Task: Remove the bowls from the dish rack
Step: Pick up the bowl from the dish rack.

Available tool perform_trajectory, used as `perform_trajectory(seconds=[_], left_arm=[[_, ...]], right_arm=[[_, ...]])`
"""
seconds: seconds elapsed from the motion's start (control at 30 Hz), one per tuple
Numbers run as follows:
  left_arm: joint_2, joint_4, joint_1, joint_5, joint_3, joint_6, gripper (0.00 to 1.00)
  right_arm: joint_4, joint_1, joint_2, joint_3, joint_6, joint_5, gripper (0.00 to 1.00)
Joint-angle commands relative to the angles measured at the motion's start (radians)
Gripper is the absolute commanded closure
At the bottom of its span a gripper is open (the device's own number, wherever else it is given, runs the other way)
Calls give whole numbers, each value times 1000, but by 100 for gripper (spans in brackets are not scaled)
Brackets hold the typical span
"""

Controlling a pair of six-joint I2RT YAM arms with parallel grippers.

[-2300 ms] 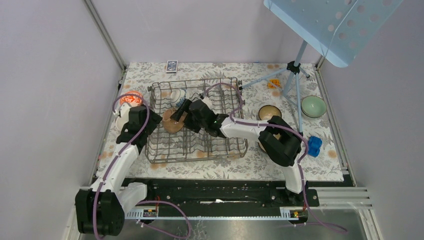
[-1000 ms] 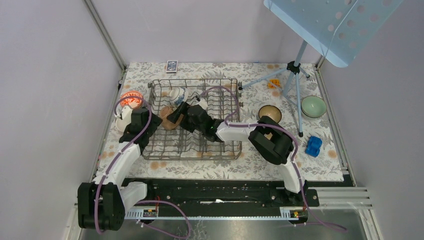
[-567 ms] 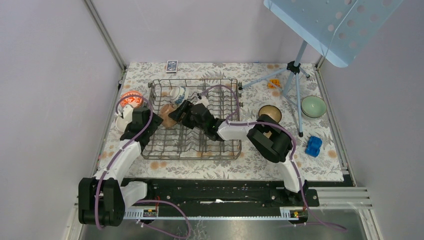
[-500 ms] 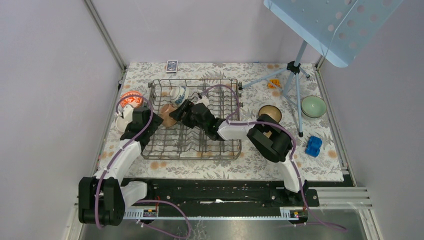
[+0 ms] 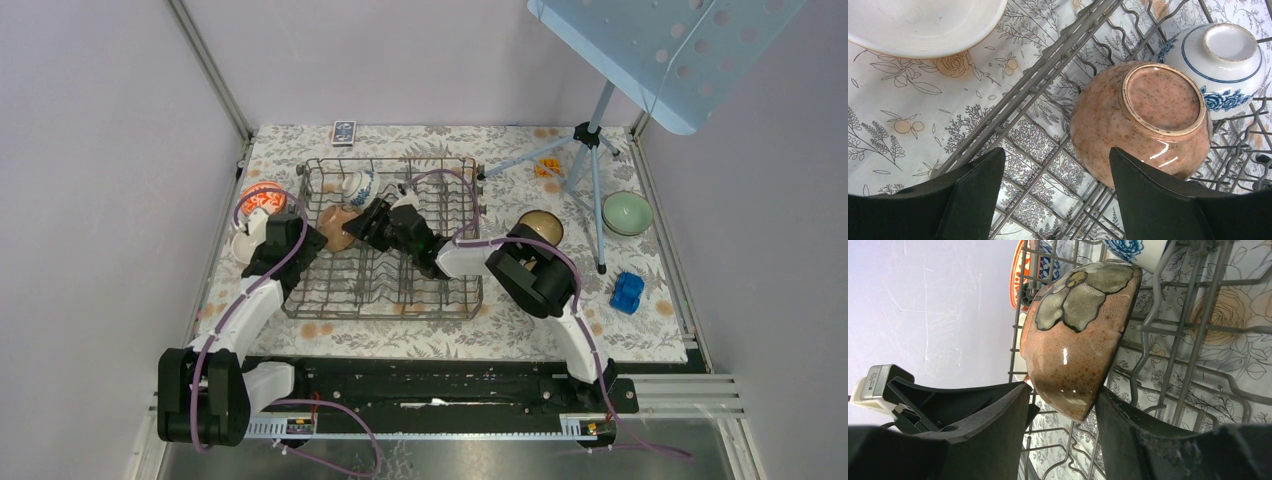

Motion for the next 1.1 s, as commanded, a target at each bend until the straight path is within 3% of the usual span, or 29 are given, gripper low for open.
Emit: perform_trajectory(seconds=[0.0, 0.5, 0.93, 1.07], left_arm=[[16, -27, 9, -39, 14, 17, 19], [-3, -47, 9, -43, 7, 13, 19], [-18, -59, 9, -50, 3, 14, 19], [-19, -60, 9, -52, 3, 16, 19]], right_arm=[[155, -11, 25, 46, 12, -61, 44], [449, -40, 115, 55, 74, -185, 57], [547, -59, 220, 153, 123, -279, 69], [582, -60, 251, 173, 152, -297, 77]])
